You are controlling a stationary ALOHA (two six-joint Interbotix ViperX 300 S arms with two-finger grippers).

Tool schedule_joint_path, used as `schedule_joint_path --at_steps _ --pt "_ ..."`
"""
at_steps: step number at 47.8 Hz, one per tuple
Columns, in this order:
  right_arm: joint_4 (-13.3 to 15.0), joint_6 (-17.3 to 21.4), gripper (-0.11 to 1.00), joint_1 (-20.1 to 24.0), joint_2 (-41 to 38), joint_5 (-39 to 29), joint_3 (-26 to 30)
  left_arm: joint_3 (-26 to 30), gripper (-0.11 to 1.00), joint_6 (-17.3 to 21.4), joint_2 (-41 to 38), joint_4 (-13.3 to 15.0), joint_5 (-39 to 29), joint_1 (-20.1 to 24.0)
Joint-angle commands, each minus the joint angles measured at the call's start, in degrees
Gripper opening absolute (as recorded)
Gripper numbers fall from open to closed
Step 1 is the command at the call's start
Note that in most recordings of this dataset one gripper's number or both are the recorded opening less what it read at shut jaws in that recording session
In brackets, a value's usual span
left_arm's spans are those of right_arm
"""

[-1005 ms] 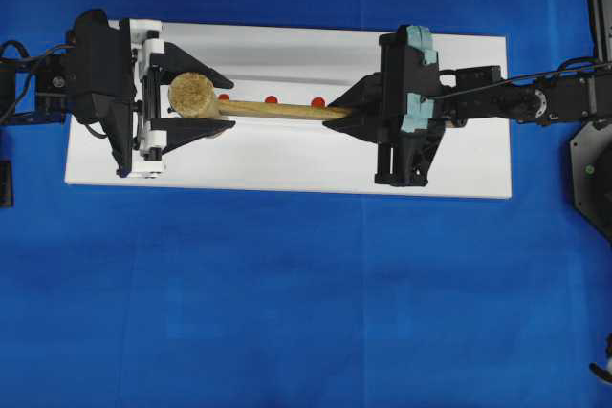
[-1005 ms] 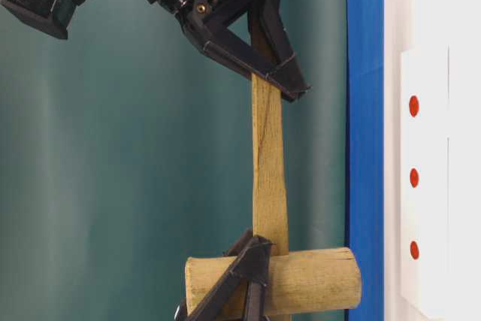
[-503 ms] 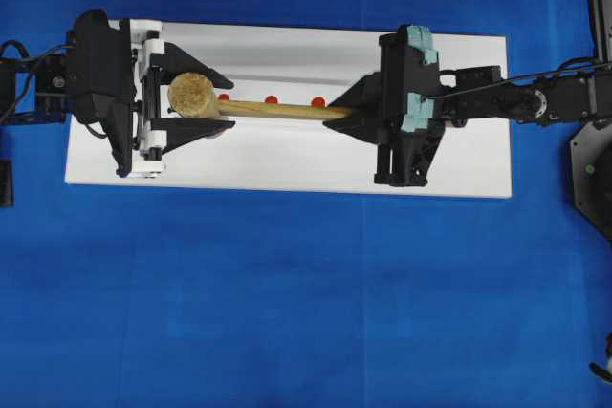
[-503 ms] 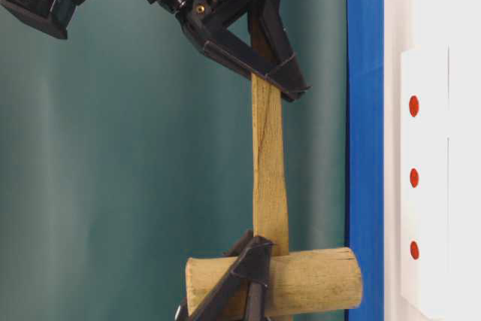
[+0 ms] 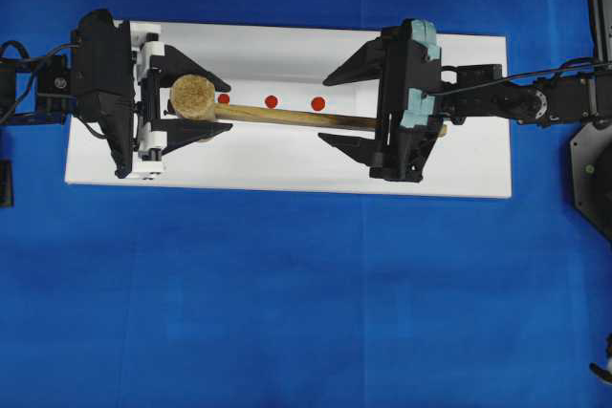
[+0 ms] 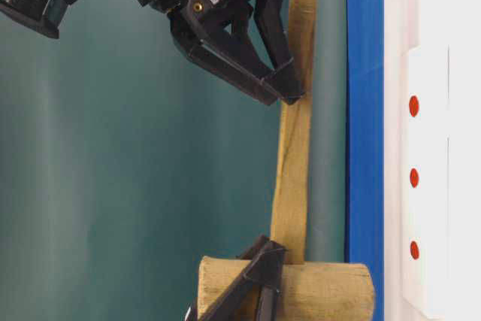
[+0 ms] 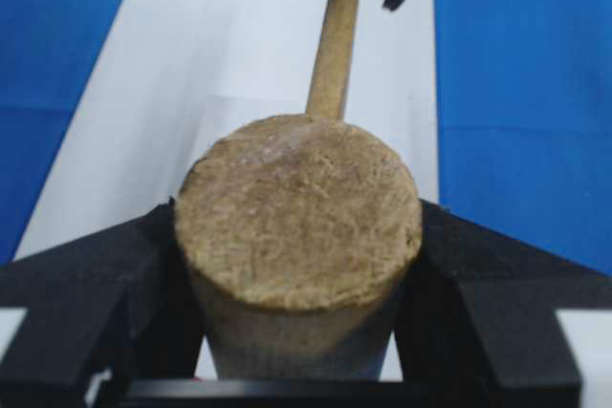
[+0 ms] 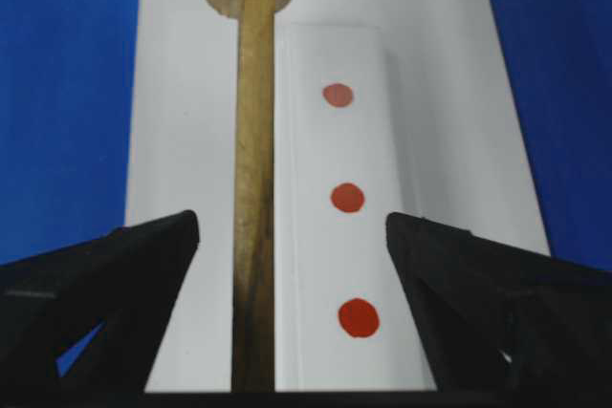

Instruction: Hit the mark with a hammer.

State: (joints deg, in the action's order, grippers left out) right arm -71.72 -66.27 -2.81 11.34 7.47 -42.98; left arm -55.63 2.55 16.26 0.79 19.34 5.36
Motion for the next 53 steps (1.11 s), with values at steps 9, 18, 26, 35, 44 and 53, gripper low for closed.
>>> schedule_joint_path --at_steps 9,18,26,35,44,53 --pt "1.49 -0.26 0.93 0.35 0.7 1.67 1.58 1.67 0.45 -8.79 2.29 0.26 -1.76 0.09" --pt "3.16 -0.26 0.93 0.53 0.7 1.58 1.58 1.76 0.45 -25.75 3.6 0.26 -2.29 0.09" --pt "4.83 -0.26 0.93 0.88 0.7 1.58 1.58 1.76 0.45 -42.98 4.04 0.26 -3.08 0.09" --pt "5.63 -0.26 0.93 0.97 0.7 1.67 1.49 1.76 0.45 -62.31 4.04 0.09 -6.33 -0.18" --pt "6.77 -0.26 0.93 0.97 0.53 1.67 1.67 1.93 0.45 -69.87 4.75 -0.26 -6.24 -1.23" --pt "7.47 -0.26 0.93 1.23 -0.18 1.58 2.2 2.02 0.45 -69.87 4.92 -0.26 -6.24 -1.93"
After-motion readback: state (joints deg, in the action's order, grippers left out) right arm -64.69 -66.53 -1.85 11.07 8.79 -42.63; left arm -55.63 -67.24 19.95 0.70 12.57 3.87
